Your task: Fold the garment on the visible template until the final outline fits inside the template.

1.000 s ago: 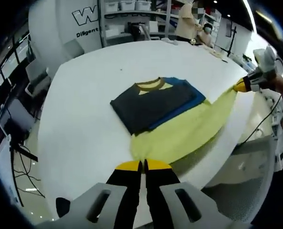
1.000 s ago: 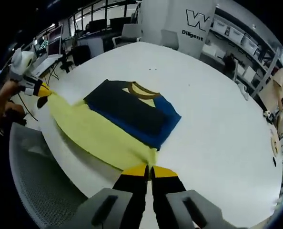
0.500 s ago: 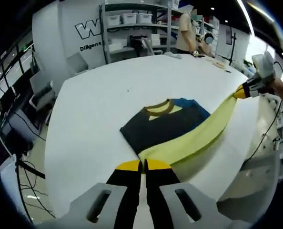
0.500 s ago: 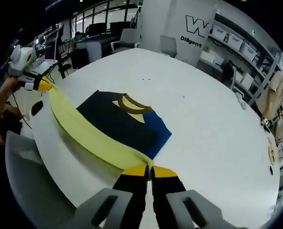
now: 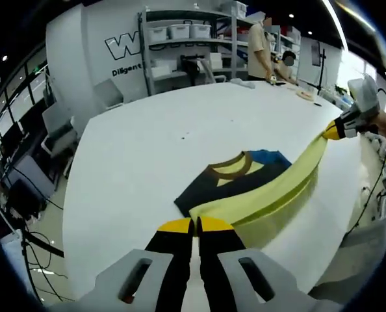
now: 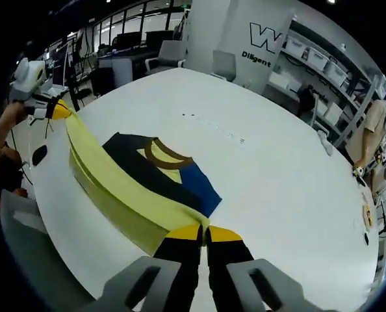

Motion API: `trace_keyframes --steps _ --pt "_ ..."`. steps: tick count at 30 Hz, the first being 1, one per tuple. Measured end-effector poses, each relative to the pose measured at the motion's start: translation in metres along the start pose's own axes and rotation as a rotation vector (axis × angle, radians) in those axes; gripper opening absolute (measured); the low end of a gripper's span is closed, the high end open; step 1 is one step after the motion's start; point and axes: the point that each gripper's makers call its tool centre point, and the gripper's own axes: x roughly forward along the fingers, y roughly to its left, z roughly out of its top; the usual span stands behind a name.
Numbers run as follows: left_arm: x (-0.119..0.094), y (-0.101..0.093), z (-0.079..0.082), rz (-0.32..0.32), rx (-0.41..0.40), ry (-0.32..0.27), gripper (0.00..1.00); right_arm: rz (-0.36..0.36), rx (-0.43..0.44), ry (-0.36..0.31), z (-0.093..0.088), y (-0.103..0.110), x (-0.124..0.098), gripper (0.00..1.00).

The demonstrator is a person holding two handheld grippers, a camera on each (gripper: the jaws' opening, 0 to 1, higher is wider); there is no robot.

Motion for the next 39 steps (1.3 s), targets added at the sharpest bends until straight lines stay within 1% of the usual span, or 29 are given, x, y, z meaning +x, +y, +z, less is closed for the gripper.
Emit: trace_keyframes --steps 2,3,8,11,13,19,23,26,27,30,33,35,39 --pt "0.005 0.002 0.002 -0.002 -0.003 0.0 0.0 0.0 -0.005 0.0 0.003 -0.002 0.003 0.0" --pt "0.008 0.003 0.005 -0.006 -0.003 -0.011 0.0 -0.001 -0.005 -0.003 0.006 -0.004 0.004 0.0" --pt "0.02 0.014 0.009 0.013 -0.028 -0.014 0.0 -0.006 0.001 -0.011 0.015 -0.01 0.013 0.0" --pt "0.031 0.02 0.011 0.013 -0.032 -0.016 0.0 0.002 0.024 -0.015 0.019 -0.013 0.019 0.0" --pt "0.04 0.024 0.012 0.015 -0.031 -0.017 0.0 0.018 0.06 -0.018 0.021 -0.013 0.025 0.0" --pt "0.06 0.03 0.015 0.008 -0.034 -0.015 0.0 0.021 0.075 -0.013 0.026 -0.019 0.038 0.0" --pt "0.075 0.033 0.012 0.005 -0.036 0.004 0.0 0.03 0.106 -0.011 0.029 -0.023 0.049 0.0" --pt "0.08 0.035 0.011 0.007 -0.031 0.009 0.0 0.03 0.115 -0.009 0.031 -0.025 0.057 0.0" --pt "0.085 0.038 0.012 0.012 -0.032 0.006 0.0 0.031 0.11 -0.006 0.031 -0.025 0.06 0.0" --pt "0.094 0.042 0.013 0.017 -0.054 0.007 0.0 0.028 0.113 0.004 0.032 -0.027 0.069 0.0" --pt "0.105 0.044 0.013 0.005 -0.074 0.013 0.0 0.018 0.113 0.019 0.03 -0.03 0.077 0.0" --pt "0.109 0.044 0.013 -0.003 -0.104 0.015 0.0 0.017 0.114 0.025 0.029 -0.031 0.082 0.0" --pt "0.121 0.047 0.004 -0.004 -0.111 0.043 0.0 0.026 0.115 0.037 0.028 -0.034 0.098 0.0"
